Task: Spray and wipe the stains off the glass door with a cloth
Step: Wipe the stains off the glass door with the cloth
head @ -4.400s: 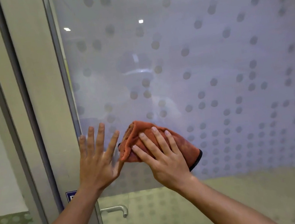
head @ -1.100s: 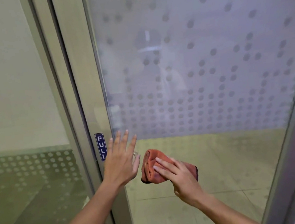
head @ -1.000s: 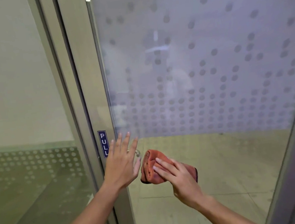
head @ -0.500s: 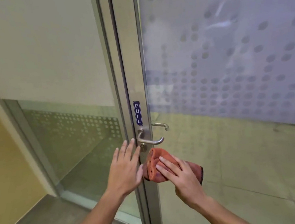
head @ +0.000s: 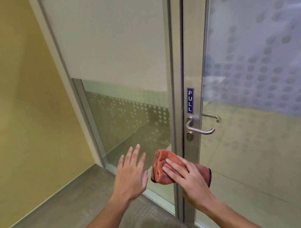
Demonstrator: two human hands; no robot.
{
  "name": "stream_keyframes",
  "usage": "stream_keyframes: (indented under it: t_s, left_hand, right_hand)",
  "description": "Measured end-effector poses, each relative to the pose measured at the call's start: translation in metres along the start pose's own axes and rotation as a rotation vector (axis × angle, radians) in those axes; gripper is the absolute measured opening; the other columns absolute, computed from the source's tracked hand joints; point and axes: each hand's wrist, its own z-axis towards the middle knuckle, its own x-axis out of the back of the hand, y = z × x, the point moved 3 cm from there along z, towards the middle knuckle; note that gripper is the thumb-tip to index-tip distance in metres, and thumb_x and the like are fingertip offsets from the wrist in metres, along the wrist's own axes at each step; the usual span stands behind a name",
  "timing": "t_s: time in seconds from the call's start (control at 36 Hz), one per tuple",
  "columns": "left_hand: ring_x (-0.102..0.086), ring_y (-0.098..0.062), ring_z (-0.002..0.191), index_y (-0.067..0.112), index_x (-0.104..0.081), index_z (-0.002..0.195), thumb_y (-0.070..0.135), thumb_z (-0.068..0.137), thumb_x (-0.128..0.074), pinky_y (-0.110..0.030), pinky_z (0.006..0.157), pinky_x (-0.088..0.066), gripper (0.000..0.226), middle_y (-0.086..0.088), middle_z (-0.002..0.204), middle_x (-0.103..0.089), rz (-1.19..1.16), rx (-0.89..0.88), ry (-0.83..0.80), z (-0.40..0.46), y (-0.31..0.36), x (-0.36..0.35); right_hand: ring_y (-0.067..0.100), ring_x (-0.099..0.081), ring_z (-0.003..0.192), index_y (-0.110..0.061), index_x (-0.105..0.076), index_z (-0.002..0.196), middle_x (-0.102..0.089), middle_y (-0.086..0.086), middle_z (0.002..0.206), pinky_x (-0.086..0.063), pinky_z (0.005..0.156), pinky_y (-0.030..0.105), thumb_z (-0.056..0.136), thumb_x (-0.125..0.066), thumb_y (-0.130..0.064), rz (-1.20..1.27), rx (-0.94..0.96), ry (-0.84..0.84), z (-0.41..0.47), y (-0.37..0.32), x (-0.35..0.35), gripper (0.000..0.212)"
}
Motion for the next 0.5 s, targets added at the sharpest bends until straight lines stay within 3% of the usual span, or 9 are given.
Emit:
stream_keyframes:
  t_s: [0.11,0.17,0.25,0.33,0.39,0.44,0.5]
  left_hand:
    - [-0.033,-0.026,0.151,0.016,-0.041,0.154,0.045,0.098,-0.043,-0.051,0.124,-0.028,0.063,-0.009,0.163,-0.035,-0.084,0.052,-0.038,-0.019,-0.029,0.001]
    - [-0.033,-0.022,0.151,0.016,-0.037,0.156,0.045,0.100,-0.034,-0.044,0.125,-0.025,0.063,-0.006,0.162,-0.038,-0.179,0.097,-0.039,-0.030,-0.044,0.000]
    - [-0.041,-0.015,0.145,0.016,-0.042,0.153,0.056,0.099,-0.026,-0.033,0.120,-0.029,0.069,-0.005,0.157,-0.046,-0.634,0.292,-0.037,-0.047,-0.070,0.006]
    - [-0.043,-0.011,0.139,0.022,-0.044,0.152,0.073,0.095,-0.028,-0.030,0.119,-0.030,0.078,-0.002,0.155,-0.048,-1.077,0.488,-0.103,-0.066,-0.092,0.009]
    - [-0.050,-0.011,0.135,0.027,-0.049,0.146,0.076,0.092,-0.035,-0.028,0.115,-0.038,0.074,0.003,0.150,-0.053,-1.158,0.508,-0.129,-0.079,-0.106,0.011]
    - [-0.051,-0.004,0.129,0.037,-0.051,0.136,0.073,0.091,-0.040,-0.009,0.100,-0.038,0.059,0.012,0.144,-0.054,-1.177,0.504,-0.138,-0.094,-0.120,0.014]
    - [-0.053,0.000,0.126,0.037,-0.052,0.136,0.072,0.090,-0.045,-0.007,0.098,-0.038,0.058,0.017,0.140,-0.056,-1.223,0.510,-0.121,-0.110,-0.136,0.019]
  right_hand:
    - [0.039,-0.053,0.131,-0.029,-0.048,0.147,-0.050,-0.006,0.154,-0.052,0.101,0.052,0.065,-0.074,0.019,0.023,0.042,-0.036,0.015,-0.027,-0.021,0.098]
    - [0.037,-0.048,0.130,-0.029,-0.047,0.146,-0.052,-0.006,0.152,-0.052,0.100,0.052,0.072,-0.053,0.013,-0.002,0.083,-0.054,0.023,-0.044,-0.030,0.085]
    - [0.035,-0.044,0.130,-0.028,-0.051,0.145,-0.053,-0.005,0.152,-0.049,0.099,0.048,0.081,-0.039,-0.002,-0.013,0.123,-0.073,0.035,-0.073,-0.042,0.069]
    - [0.037,-0.048,0.132,-0.029,-0.053,0.145,-0.051,-0.005,0.154,-0.049,0.101,0.047,0.088,-0.047,-0.006,0.000,0.193,-0.032,0.044,-0.104,-0.058,0.061]
    - [0.037,-0.047,0.135,-0.030,-0.049,0.148,-0.048,-0.004,0.156,-0.049,0.103,0.048,0.088,-0.065,-0.002,0.008,0.254,-0.003,0.049,-0.126,-0.069,0.069]
    - [0.036,-0.045,0.138,-0.032,-0.043,0.151,-0.046,-0.003,0.158,-0.049,0.104,0.048,0.083,-0.080,-0.004,0.042,0.268,-0.026,0.054,-0.146,-0.077,0.082]
    - [0.036,-0.042,0.139,-0.031,-0.044,0.151,-0.046,-0.003,0.158,-0.048,0.106,0.047,0.085,-0.077,-0.005,0.057,0.298,-0.040,0.059,-0.168,-0.084,0.078]
